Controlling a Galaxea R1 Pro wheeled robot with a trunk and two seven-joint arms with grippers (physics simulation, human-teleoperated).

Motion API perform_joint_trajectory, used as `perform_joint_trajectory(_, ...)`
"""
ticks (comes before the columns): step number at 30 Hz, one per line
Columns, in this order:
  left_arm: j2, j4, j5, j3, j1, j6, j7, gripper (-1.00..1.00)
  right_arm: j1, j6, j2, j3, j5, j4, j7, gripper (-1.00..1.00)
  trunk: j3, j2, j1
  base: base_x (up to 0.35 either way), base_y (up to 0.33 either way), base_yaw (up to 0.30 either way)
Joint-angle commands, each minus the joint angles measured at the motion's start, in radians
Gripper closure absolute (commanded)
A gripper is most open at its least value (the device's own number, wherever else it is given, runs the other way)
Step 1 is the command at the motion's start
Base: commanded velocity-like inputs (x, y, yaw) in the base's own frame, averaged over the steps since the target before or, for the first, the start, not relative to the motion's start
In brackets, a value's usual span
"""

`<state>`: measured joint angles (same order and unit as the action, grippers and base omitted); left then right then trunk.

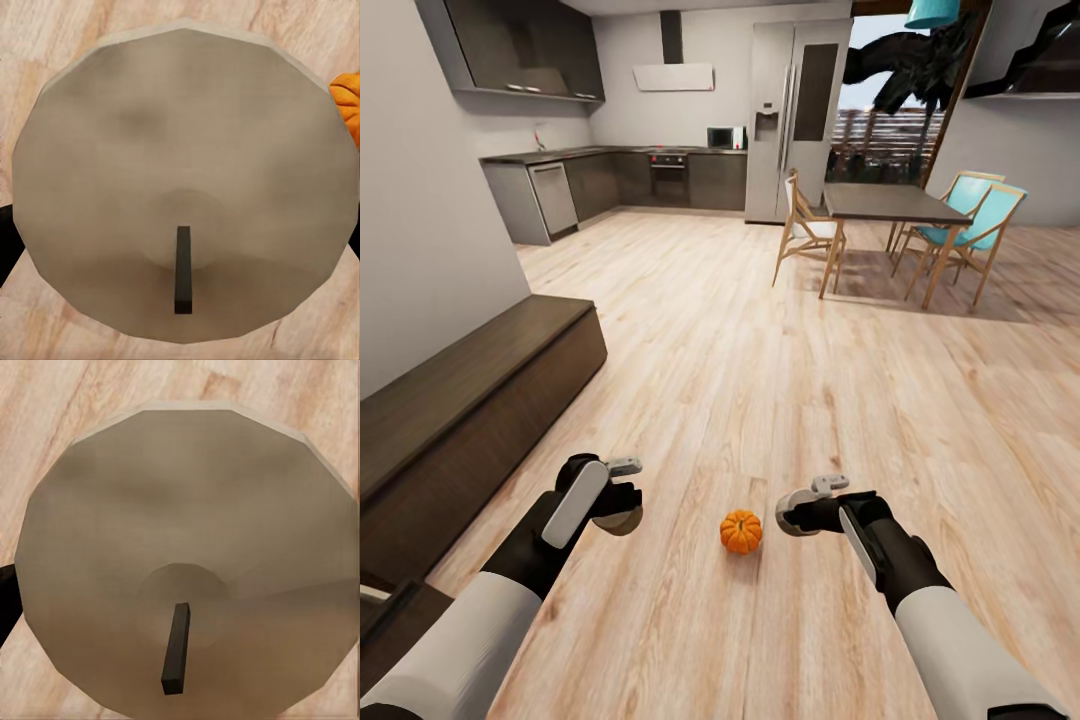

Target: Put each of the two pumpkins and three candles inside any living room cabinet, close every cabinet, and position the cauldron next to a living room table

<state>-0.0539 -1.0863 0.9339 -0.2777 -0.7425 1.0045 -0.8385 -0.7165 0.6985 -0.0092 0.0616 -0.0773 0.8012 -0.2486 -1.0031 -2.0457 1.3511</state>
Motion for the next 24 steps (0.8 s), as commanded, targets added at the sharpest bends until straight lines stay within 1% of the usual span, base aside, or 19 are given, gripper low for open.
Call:
perform_joint_trajectory(1, 0.000, 0.000, 0.000, 0.000, 0.000, 0.000, 0.000, 1.00, 0.000, 0.001, 0.000, 0.000, 0.002, 0.000, 0.001, 1.00, 0.003, 0.007, -0.004, 0.000, 0.000, 0.000)
perform_joint_trajectory(6, -0.002, -0.001, 0.000, 0.000, 0.000, 0.000, 0.001, 1.00, 0.000, 0.004, 0.001, 0.001, 0.001, 0.001, 0.002, 1.00, 0.019, 0.042, -0.023, 0.000, 0.000, 0.017)
perform_joint_trajectory(10, -0.006, -0.003, -0.001, 0.002, 0.000, -0.001, 0.000, 1.00, 0.000, 0.003, 0.001, 0.001, 0.005, -0.002, 0.002, 1.00, 0.031, 0.070, -0.038, 0.000, 0.000, 0.260)
perform_joint_trajectory(24, -0.006, -0.004, -0.001, 0.002, 0.000, -0.001, -0.001, 1.00, 0.000, 0.000, 0.001, 0.001, 0.005, -0.003, 0.003, 1.00, 0.075, 0.168, -0.092, 0.000, 0.000, 0.287)
